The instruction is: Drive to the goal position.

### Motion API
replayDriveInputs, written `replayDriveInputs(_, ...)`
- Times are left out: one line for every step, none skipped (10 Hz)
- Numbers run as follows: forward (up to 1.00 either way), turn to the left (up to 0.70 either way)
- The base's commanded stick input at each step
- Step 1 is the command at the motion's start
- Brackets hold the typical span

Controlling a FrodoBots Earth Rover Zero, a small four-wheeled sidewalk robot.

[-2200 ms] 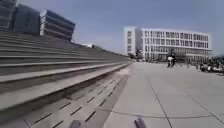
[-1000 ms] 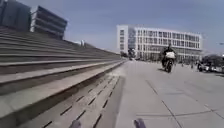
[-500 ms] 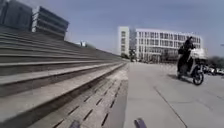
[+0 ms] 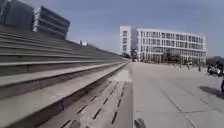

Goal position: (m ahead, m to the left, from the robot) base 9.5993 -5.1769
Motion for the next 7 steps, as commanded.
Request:
replayDriveInputs(0.70,0.01)
replayDriveInputs(0.70,0.01)
replayDriveInputs(0.70,0.01)
replayDriveInputs(0.70,-0.34)
replayDriveInputs(0.70,-0.34)
replayDriveInputs(0.70,-0.34)
replayDriveInputs(0.70,-0.34)
